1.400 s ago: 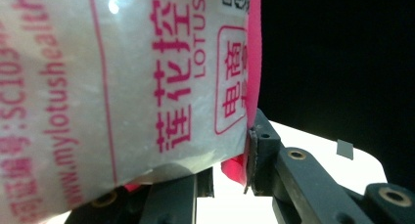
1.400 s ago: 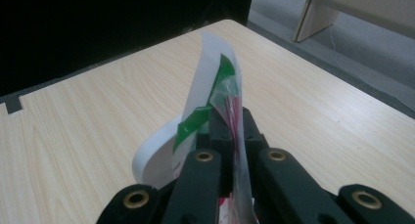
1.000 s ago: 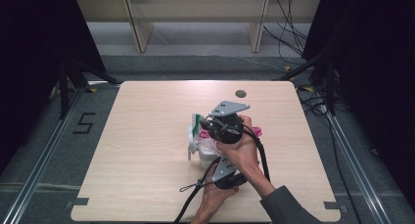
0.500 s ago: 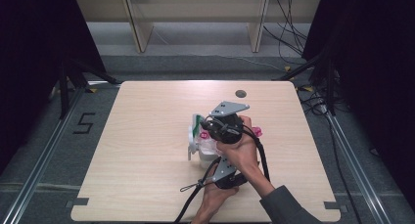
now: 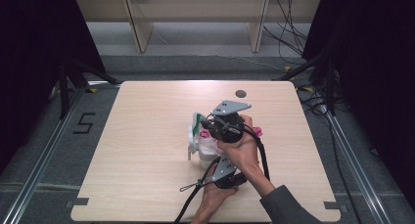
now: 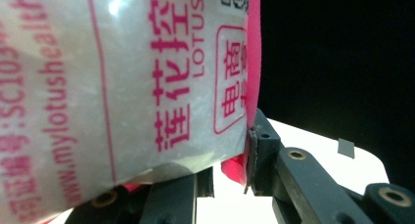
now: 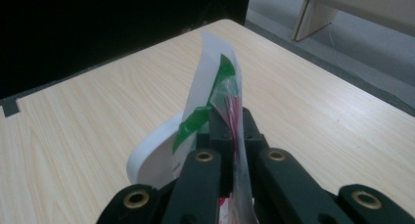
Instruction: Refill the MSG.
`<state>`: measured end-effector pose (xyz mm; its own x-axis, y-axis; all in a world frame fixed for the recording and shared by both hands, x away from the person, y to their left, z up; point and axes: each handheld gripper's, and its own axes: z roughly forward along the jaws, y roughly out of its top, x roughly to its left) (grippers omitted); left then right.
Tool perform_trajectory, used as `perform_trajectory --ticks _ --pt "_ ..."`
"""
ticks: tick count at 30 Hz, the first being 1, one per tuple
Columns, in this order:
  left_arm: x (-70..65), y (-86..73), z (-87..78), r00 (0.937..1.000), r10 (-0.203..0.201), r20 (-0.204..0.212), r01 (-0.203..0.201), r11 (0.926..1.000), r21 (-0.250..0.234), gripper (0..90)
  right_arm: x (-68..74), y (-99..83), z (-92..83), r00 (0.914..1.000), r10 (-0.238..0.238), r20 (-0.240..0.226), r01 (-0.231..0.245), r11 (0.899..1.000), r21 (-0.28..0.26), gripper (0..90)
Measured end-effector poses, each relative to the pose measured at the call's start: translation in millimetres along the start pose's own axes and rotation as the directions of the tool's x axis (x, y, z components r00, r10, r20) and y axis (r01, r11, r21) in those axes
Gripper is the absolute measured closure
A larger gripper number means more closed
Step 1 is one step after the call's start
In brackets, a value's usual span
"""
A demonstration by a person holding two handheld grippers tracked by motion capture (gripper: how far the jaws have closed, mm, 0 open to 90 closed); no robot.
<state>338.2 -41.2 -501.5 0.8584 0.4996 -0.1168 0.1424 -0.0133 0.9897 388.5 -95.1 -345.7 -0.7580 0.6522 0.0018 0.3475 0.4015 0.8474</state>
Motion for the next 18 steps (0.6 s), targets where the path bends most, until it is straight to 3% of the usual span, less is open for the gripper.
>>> perform_trajectory --ticks 4,5,8,12,14,17,18 --pt "0.0 -1.2 -0.3 0.9999 0.012 -0.009 -0.012 0.9997 0.022 76.2 -0.4 -0.3 -0.4 1.0 -0.008 0.001 0.008 1.0 -0.006 89.9" --pt "0.2 -1.6 -0.2 0.9999 0.008 -0.015 -0.008 0.9997 0.022 76.3 -2.7 -0.4 -0.4 0.9994 -0.033 0.003 0.033 0.999 -0.019 90.0" --pt "1.0 -3.0 1.0 0.9998 0.018 -0.004 -0.018 0.9997 0.018 76.3 -1.5 -1.4 -3.3 0.9999 0.013 -0.005 -0.013 1.0 -0.019 90.0" --pt "0.5 -4.1 0.2 0.9988 0.041 -0.026 -0.039 0.9976 0.057 76.3 -4.7 -3.5 -6.0 0.9999 0.009 -0.014 -0.009 0.999 -0.035 90.0" --pt "0.8 -6.1 1.7 0.9994 0.032 -0.014 -0.031 0.9983 0.049 76.2 -4.5 -4.6 -9.2 0.9996 0.027 -0.011 -0.027 0.999 -0.035 90.0" --pt "1.4 -6.5 1.9 0.9994 0.031 -0.016 -0.03 0.9977 0.061 76.0 -8.7 -5.6 -12.3 0.9999 0.006 -0.016 -0.007 0.999 -0.051 90.0" --pt "1.8 -6.9 2.2 0.9995 0.029 -0.009 -0.028 0.9976 0.063 76.0 -7.6 -6.1 -13.1 0.9994 0.028 -0.018 -0.029 0.998 -0.057 90.0"
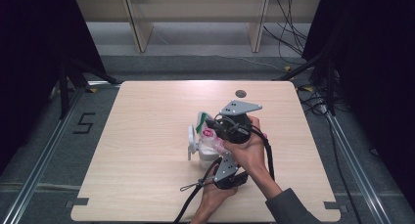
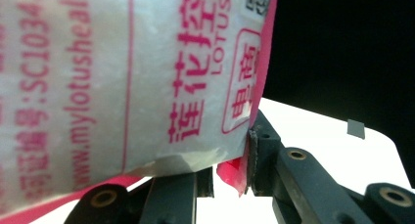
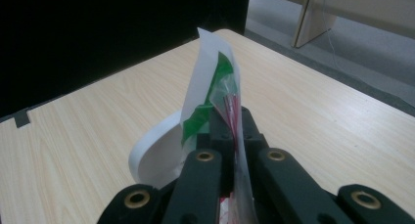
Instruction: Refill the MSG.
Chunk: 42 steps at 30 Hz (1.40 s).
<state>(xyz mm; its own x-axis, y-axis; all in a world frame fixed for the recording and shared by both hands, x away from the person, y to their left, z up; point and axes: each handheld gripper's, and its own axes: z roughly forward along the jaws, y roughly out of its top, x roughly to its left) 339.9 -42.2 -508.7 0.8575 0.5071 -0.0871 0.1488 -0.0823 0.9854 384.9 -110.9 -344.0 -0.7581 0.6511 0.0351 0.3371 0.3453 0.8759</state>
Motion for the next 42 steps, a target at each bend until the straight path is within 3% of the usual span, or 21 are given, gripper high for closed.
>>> perform_trajectory --ticks 5,6,11,12,15,16,20,23,24,28,29,31,33,34,37,38,39,42 --pt "2.4 -1.4 -0.9 0.9998 -0.017 -0.01 0.017 0.9998 0.014 75.1 -3.0 -0.3 -7.2 0.9999 -0.014 -0.006 0.014 1.0 -0.018 90.0" --pt "2.4 -1.8 -1.2 0.9995 -0.028 -0.011 0.028 0.9995 0.016 74.7 -1.5 -0.7 -9.7 0.9999 0.016 -0.006 -0.016 1.0 -0.019 90.0" --pt "3.2 -1.4 -2.3 0.9989 -0.041 -0.022 0.042 0.9981 0.045 72.0 -2.1 -1.6 -19.5 0.9997 0.021 -0.009 -0.022 0.998 -0.051 90.0" --pt "3.2 -1.5 -2.4 0.9989 -0.041 -0.024 0.042 0.9981 0.045 71.3 -3.6 -1.2 -22.1 1.0 0.0 -0.001 -0.001 0.998 -0.058 90.0" --pt "2.8 -0.5 -3.5 0.9987 -0.04 -0.033 0.041 0.9983 0.042 70.7 -3.3 -2.4 -29.0 0.9994 0.034 -0.006 -0.035 0.997 -0.073 90.0" --pt "3.3 -1.0 -3.0 0.9989 -0.037 -0.03 0.039 0.9985 0.038 70.1 -4.9 -2.7 -30.0 0.9998 0.009 -0.016 -0.011 0.996 -0.092 90.0" --pt "3.8 -1.2 -2.7 0.9989 -0.035 -0.032 0.036 0.9986 0.039 67.7 -5.7 -5.0 -39.8 0.9995 0.031 -0.007 -0.031 0.994 -0.103 90.0" --pt "3.7 -1.4 -4.2 0.9987 -0.027 -0.043 0.03 0.998 0.056 64.5 -8.8 -7.4 -47.0 0.9986 0.05 -0.017 -0.051 0.991 -0.125 90.0" --pt "4.3 -1.3 -4.7 0.9986 -0.028 -0.044 0.03 0.9977 0.06 63.9 -11.8 -8.4 -49.1 0.9994 0.032 -0.01 -0.033 0.99 -0.139 90.0" --pt "5.9 -2.2 -6.2 0.998 -0.027 -0.057 0.031 0.9969 0.072 59.4 -15.7 -13.6 -56.4 0.9964 0.081 -0.025 -0.084 0.982 -0.17 90.0" --pt "6.0 -1.9 -7.1 0.998 -0.033 -0.055 0.038 0.9961 0.08 58.7 -18.5 -14.8 -57.4 0.9979 0.062 -0.02 -0.064 0.981 -0.184 90.0" --pt "7.0 -1.5 -7.6 0.9982 -0.044 -0.041 0.047 0.9965 0.07 54.5 -20.0 -17.9 -61.8 0.9951 0.096 -0.022 -0.098 0.978 -0.185 90.0" --pt "6.4 -0.7 -8.5 0.9977 -0.035 -0.058 0.039 0.9963 0.077 52.6 -20.8 -19.4 -64.2 0.9938 0.108 -0.023 -0.111 0.975 -0.193 90.0" --pt "6.5 -0.6 -9.2 0.9975 -0.032 -0.063 0.037 0.9958 0.084 52.6 -23.3 -20.2 -64.6 0.996 0.083 -0.033 -0.087 0.977 -0.195 90.0" --pt "7.3 -0.9 -10.5 0.9964 -0.043 -0.073 0.049 0.9951 0.085 49.8 -22.7 -24.5 -67.8 0.9934 0.112 -0.025 -0.115 0.972 -0.205 90.0" --pt "6.0 -1.5 -10.1 0.996 -0.058 -0.067 0.064 0.9944 0.084 47.7 -25.9 -25.9 -67.1 0.9951 0.094 -0.032 -0.099 0.969 -0.225 90.0" --pt "6.0 -2.1 -10.2 0.9964 -0.055 -0.065 0.061 0.9944 0.087 46.7 -25.3 -27.9 -69.4 0.9911 0.13 -0.029 -0.133 0.968 -0.212 90.0" --pt "7.8 -3.4 -11.7 0.9972 -0.054 -0.051 0.059 0.9935 0.097 46.0 -29.7 -32.9 -70.4 0.9919 0.125 -0.026 -0.127 0.965 -0.228 90.0"
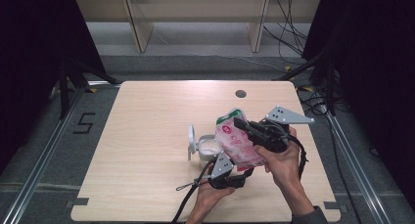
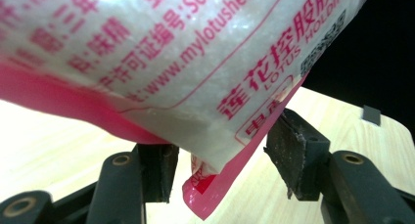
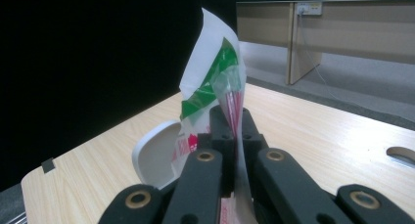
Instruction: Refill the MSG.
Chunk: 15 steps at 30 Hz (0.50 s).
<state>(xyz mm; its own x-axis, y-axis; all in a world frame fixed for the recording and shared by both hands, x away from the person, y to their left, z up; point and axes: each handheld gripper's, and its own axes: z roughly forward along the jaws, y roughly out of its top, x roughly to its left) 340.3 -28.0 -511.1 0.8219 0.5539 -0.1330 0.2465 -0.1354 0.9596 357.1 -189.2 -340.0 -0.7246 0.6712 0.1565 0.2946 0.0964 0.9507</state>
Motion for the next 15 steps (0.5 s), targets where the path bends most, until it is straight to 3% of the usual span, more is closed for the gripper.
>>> perform_trajectory --ticks 1,2,5,6,7,8,9,15 --pt "0.9 -0.4 0.2 0.9999 -0.008 0.006 0.008 1.0 -0.006 45.4 -0.1 -1.4 -1.4 0.9998 0.019 0.006 -0.019 1.0 0.001 90.0" --pt "0.6 0.0 -0.2 0.9999 -0.011 0.006 0.011 0.9999 0.001 43.9 -2.1 -2.7 -1.2 1.0 0.006 -0.005 -0.006 1.0 -0.008 90.0" --pt "-1.3 -0.3 -3.7 0.9999 -0.002 -0.017 0.003 0.9998 0.018 41.9 -2.5 -6.5 -3.7 0.999 0.044 0.002 -0.044 0.999 -0.002 90.0" --pt "-0.9 -1.0 -3.8 0.9999 -0.008 -0.008 0.008 0.9999 0.013 42.0 -5.0 -7.5 -3.9 0.9998 0.021 0.003 -0.021 1.0 -0.016 90.0" --pt "-0.7 -1.6 -3.9 0.9999 -0.011 0.001 0.011 0.9999 0.012 41.8 -5.3 -8.5 -5.2 0.9995 0.03 0.004 -0.03 0.999 -0.013 90.0" --pt "-2.1 -0.9 -6.2 0.9998 -0.01 -0.015 0.01 0.9996 0.025 40.8 -7.2 -9.5 -5.0 0.9998 0.017 0.0 -0.017 1.0 -0.023 90.0" --pt "-3.3 -0.5 -8.1 0.9997 -0.009 -0.023 0.01 0.9996 0.027 38.7 -6.4 -10.3 -6.2 0.9994 0.036 0.001 -0.036 0.999 -0.013 90.0" --pt "-4.4 1.0 -17.3 0.9993 -0.021 -0.032 0.021 0.9997 0.011 37.4 -8.6 -14.6 -8.9 0.9995 0.031 0.006 -0.031 0.999 -0.026 90.0"
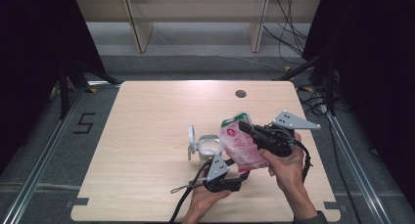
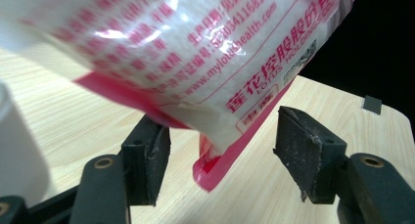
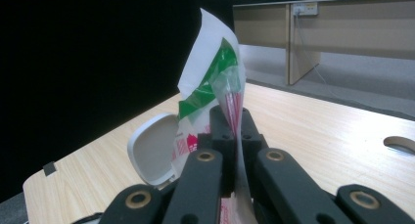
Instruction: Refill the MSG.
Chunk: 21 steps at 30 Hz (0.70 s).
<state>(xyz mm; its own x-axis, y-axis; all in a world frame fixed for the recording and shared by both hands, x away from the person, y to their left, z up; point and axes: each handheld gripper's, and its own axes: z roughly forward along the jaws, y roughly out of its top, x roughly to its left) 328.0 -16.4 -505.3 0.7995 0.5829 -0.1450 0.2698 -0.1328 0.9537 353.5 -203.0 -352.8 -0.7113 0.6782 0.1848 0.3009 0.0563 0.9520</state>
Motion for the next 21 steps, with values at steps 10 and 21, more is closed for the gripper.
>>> perform_trajectory --ticks 10,21 --pt "-2.7 3.6 -9.7 0.9992 0.001 -0.039 -0.001 1.0 0.006 33.3 -8.4 -12.5 -0.4 0.9994 0.029 0.02 -0.029 1.0 0.006 90.0" --pt "-1.9 4.8 -17.2 0.9993 -0.007 -0.038 0.007 1.0 0.007 33.2 -26.6 -34.9 -5.1 0.9961 0.062 0.064 -0.063 0.998 0.027 90.0"
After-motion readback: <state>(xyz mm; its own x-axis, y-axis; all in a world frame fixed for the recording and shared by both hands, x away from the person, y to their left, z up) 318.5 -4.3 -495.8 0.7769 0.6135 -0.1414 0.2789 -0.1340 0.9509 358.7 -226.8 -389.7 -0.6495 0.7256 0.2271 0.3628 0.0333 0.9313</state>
